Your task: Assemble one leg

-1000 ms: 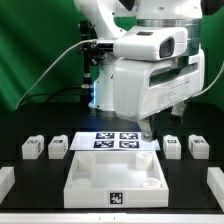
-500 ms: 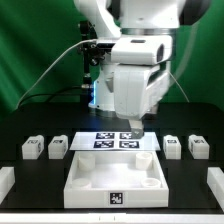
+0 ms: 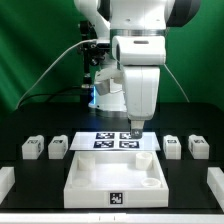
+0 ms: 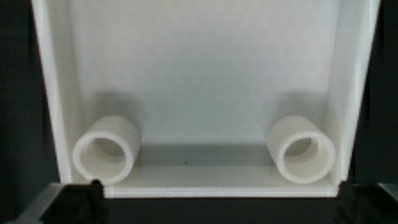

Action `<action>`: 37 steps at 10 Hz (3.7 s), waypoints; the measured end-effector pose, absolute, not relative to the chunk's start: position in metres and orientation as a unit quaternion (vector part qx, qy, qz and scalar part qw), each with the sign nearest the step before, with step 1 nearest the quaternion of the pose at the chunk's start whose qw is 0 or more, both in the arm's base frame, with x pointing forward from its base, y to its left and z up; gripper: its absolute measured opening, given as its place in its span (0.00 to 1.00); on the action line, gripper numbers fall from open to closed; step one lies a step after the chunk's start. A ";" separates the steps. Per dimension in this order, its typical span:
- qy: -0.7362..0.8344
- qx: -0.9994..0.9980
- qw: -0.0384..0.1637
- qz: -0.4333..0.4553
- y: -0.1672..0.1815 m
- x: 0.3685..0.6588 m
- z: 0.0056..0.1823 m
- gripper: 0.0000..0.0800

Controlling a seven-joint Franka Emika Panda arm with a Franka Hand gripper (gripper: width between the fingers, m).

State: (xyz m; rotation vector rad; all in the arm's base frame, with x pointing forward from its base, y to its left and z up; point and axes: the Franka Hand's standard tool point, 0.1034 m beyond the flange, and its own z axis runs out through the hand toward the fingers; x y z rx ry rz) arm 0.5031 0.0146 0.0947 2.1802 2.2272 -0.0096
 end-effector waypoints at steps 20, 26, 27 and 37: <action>0.691 0.723 -0.008 -0.012 -0.026 0.425 0.018 0.07; 0.698 0.716 0.000 0.025 0.029 0.465 0.018 0.07; 0.692 0.722 0.000 0.034 0.040 0.471 0.018 0.07; 0.689 0.724 0.001 0.033 0.057 0.494 0.018 0.33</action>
Offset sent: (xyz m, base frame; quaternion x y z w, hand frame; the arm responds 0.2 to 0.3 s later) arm -0.0478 -0.0321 -0.0403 -0.0056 0.0101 -0.0053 0.9999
